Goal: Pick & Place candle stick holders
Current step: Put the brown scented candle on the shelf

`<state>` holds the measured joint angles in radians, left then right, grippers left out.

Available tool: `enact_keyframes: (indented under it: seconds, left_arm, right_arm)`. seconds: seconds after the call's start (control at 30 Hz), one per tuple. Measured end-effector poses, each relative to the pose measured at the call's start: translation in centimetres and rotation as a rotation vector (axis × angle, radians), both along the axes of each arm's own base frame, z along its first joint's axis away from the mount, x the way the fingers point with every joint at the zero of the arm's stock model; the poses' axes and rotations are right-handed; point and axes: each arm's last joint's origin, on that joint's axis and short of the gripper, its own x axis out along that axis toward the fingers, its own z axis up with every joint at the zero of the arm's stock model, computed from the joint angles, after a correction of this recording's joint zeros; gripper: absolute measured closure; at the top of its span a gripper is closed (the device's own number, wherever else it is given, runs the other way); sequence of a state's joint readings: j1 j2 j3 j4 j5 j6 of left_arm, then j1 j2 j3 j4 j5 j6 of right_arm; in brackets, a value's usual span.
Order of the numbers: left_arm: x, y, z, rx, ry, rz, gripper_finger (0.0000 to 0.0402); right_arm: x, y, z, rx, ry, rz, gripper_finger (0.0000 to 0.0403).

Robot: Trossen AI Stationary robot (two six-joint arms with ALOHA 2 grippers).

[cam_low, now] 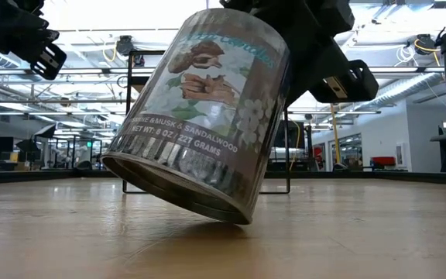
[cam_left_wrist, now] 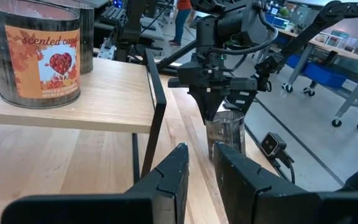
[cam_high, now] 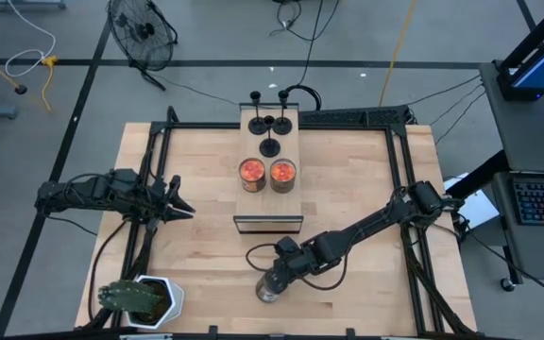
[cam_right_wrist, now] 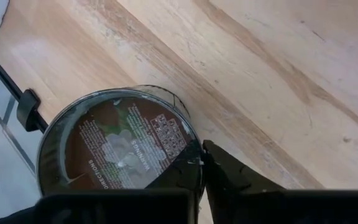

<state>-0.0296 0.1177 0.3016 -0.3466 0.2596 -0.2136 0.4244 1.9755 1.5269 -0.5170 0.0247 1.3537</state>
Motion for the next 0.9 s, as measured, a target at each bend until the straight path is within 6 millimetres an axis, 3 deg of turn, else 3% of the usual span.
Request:
enact_keyframes:
  seconds: [0.9]
  left_arm:
    - [0.0,-0.01,0.0,0.001,0.0,-0.001,0.0321]
  right_arm:
    - [-0.18,-0.33,-0.13,0.024,0.049,-0.031,0.0401]
